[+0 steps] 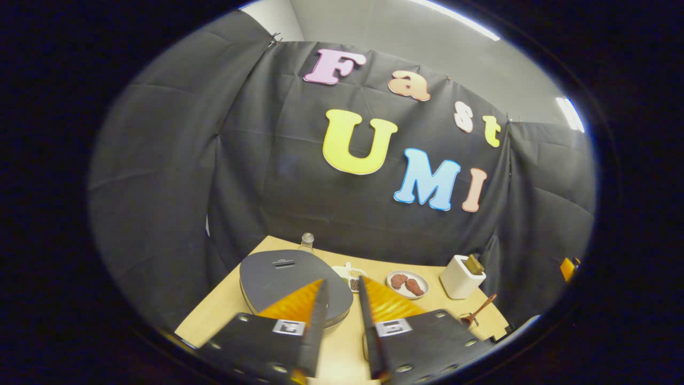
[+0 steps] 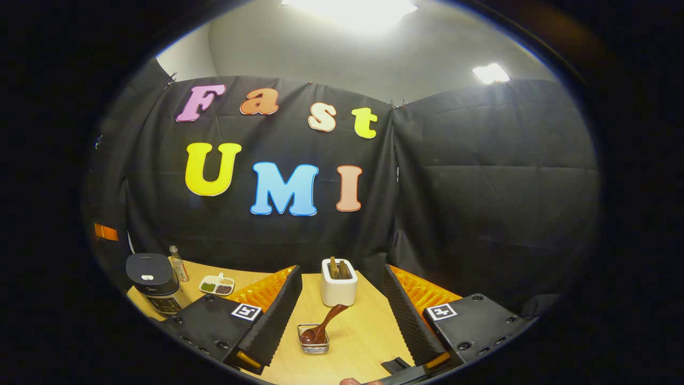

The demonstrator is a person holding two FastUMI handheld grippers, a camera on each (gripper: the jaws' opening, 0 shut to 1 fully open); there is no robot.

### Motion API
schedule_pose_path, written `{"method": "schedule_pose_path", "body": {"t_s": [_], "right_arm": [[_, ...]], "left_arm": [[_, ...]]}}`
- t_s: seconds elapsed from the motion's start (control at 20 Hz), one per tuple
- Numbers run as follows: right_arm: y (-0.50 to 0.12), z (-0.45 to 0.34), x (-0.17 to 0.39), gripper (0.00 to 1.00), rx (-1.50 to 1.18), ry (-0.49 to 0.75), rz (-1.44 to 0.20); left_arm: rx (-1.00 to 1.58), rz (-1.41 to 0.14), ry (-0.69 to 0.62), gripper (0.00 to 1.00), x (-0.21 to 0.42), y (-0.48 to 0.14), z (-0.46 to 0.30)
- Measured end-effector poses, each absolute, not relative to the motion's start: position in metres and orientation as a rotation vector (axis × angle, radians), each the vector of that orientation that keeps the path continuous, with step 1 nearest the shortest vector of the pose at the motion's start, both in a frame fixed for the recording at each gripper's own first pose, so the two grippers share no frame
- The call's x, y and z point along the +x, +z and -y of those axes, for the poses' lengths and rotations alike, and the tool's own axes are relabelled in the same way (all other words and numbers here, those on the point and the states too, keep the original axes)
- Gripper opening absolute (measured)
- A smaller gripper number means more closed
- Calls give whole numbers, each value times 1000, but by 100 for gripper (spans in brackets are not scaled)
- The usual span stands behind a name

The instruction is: Close the left gripper, press the button to open the rice cooker; take a wooden spoon from the chopstick holder with the right hand, scoop a spoonful of rice and pour it into the rice cooker, then put the wooden spoon back into the chopstick holder.

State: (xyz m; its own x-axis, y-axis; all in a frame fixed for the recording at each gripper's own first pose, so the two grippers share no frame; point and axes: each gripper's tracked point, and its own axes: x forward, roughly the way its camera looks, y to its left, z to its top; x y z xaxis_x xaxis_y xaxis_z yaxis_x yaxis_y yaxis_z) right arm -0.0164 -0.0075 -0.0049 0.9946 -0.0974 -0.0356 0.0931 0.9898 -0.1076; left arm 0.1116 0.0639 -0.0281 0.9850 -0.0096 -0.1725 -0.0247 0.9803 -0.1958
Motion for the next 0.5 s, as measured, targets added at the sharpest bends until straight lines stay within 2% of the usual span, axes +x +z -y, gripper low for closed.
{"method": "schedule_pose_path", "body": {"t_s": [0.05,0.1,0.2,0.25,0.35,0.5], "right_arm": [[-9,8,-14,94,-107,-93,-45],[-12,7,-9,94,-106,-87,-47],[-19,2,3,94,-93,-62,-58],[-23,0,9,94,-84,-46,-66],[-26,-4,23,96,-69,-20,-69],[-28,-13,38,94,-61,22,-71]], "left_arm": [[-206,-196,5,6,118,-30,-64],[-217,-217,-7,4,120,-32,-58],[-238,-263,1,6,129,-38,-61],[-260,-298,-18,1,132,-44,-59],[-279,-357,-44,1,145,-56,-52],[-259,-459,-27,1,165,-86,-60]]}}
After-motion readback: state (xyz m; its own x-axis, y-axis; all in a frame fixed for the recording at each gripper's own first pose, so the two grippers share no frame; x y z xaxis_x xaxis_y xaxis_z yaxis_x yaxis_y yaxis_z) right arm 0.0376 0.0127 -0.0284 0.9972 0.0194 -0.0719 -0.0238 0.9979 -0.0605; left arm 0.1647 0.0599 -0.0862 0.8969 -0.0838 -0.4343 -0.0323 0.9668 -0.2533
